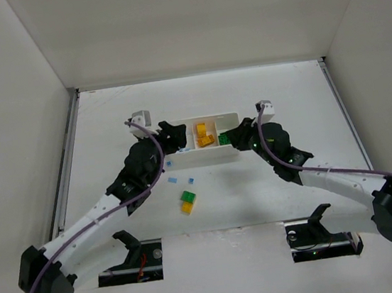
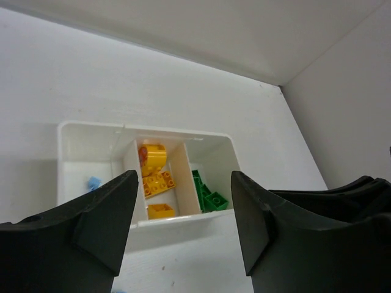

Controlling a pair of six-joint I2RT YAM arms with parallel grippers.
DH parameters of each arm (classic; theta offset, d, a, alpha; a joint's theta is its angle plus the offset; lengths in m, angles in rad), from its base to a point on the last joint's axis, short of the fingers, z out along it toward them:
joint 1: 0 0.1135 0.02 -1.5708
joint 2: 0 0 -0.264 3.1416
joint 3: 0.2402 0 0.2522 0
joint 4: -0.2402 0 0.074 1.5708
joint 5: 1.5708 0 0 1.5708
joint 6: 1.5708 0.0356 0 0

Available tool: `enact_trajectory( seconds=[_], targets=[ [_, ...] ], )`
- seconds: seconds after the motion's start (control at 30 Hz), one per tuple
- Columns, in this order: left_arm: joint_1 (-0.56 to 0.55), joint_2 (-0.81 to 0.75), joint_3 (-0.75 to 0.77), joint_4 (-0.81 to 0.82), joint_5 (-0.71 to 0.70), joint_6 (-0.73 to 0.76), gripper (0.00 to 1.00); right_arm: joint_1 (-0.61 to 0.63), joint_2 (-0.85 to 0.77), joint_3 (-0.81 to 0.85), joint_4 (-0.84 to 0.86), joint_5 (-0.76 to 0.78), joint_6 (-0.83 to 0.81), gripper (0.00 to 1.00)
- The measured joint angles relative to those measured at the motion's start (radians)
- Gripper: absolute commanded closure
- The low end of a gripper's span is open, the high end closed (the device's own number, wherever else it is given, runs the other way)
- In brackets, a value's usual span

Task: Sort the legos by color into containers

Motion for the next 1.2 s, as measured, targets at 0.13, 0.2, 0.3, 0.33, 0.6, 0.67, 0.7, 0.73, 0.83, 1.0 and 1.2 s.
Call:
enact_trajectory(
  seconds=[0.13,0.2,0.3,0.33,0.6,0.67,0.7,0.73,0.83,1.0,1.2],
  targets=[
    [0.045,-0.152,-0.092,-0.081,-0.029,-0.028,0.48,0.068,0.019,0.017,-0.006,0.001,-0.013,0.75],
    [0.08,-0.229,-0.127,-0.136,-0.045,-0.043,0.49,0.109,0.02,0.022,-0.015,0.002,-0.016,0.72],
    [0.135,-0.338,-0.163,-0.228,-0.059,-0.069,0.49,0.189,0.022,0.027,-0.035,0.014,-0.018,0.64],
    [0.152,-0.369,-0.17,-0.257,-0.063,-0.078,0.49,0.219,0.024,0.027,-0.04,0.021,-0.019,0.6],
    [0.225,-0.541,-0.238,-0.468,-0.07,-0.137,0.47,0.433,0.106,0.029,-0.105,0.103,-0.018,0.42],
    [0.233,-0.567,-0.254,-0.513,-0.07,-0.15,0.46,0.463,0.131,0.029,-0.129,0.128,-0.012,0.37],
    [0.236,-0.584,-0.262,-0.536,-0.07,-0.156,0.46,0.475,0.139,0.029,-0.141,0.14,-0.009,0.35],
    [0.24,-0.599,-0.269,-0.554,-0.07,-0.161,0.46,0.486,0.146,0.029,-0.154,0.151,-0.005,0.33],
    [0.249,-0.635,-0.282,-0.612,-0.07,-0.175,0.47,0.509,0.166,0.036,-0.192,0.184,0.009,0.29],
    [0.249,-0.668,-0.307,-0.663,-0.07,-0.194,0.48,0.53,0.232,0.082,-0.23,0.215,0.024,0.24],
    [0.214,-0.669,-0.343,-0.679,-0.068,-0.216,0.48,0.557,0.365,0.184,-0.239,0.214,0.012,0.27]
  ],
)
